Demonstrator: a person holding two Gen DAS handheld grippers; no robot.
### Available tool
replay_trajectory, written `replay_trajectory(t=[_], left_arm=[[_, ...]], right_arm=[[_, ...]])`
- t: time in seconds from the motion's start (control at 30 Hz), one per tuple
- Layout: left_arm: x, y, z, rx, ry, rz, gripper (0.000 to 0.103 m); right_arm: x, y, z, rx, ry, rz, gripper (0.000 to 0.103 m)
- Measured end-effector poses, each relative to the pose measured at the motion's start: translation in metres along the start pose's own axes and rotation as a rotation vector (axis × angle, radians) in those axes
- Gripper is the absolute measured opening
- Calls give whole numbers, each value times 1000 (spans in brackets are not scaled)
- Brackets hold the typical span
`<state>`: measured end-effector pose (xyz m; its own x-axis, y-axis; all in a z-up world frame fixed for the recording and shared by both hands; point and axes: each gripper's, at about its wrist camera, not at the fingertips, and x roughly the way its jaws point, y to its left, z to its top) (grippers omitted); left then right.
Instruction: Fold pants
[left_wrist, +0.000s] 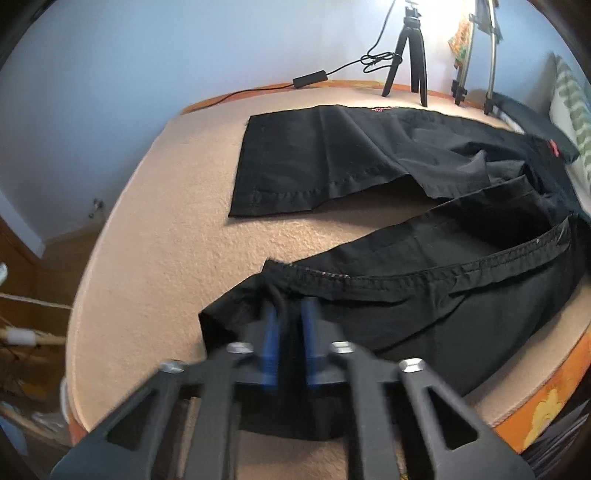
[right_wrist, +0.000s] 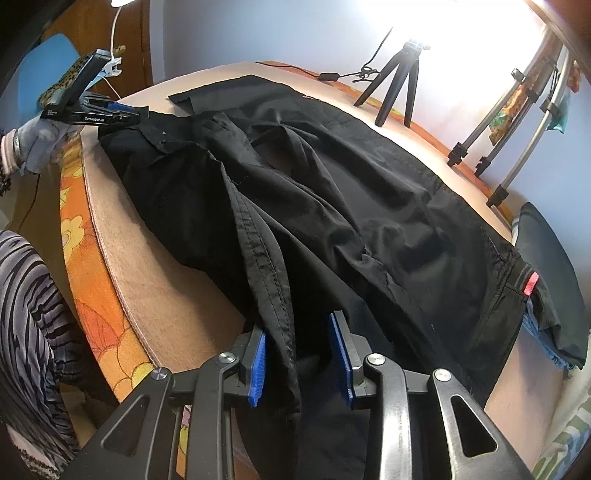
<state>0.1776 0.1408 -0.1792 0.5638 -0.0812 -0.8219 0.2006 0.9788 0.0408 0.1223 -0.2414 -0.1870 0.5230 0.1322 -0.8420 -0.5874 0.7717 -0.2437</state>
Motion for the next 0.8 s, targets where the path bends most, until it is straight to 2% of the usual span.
replay_trajectory(t=[0.13,0.2,0.4,0.6,0.8], left_arm=[[-14,8,-2,-58,-47,-25,2],[-25,8,-3,-72,-79,-30,2],[-53,15,5,-140,-177,-34,2],[-82,13,37,-119,-311,-7,1],[-84,16,67,-135,-365,-20,1]], right_arm=[[-2,3,-1,-3,-1,-1,26],[-5,4,-1,-4,-2,-5,17],[-24,4,6,-2,-58,-63,4],[-61,-13,30,14,-170,-158,1],[-64,-27,52,-9,-183,-204,1]])
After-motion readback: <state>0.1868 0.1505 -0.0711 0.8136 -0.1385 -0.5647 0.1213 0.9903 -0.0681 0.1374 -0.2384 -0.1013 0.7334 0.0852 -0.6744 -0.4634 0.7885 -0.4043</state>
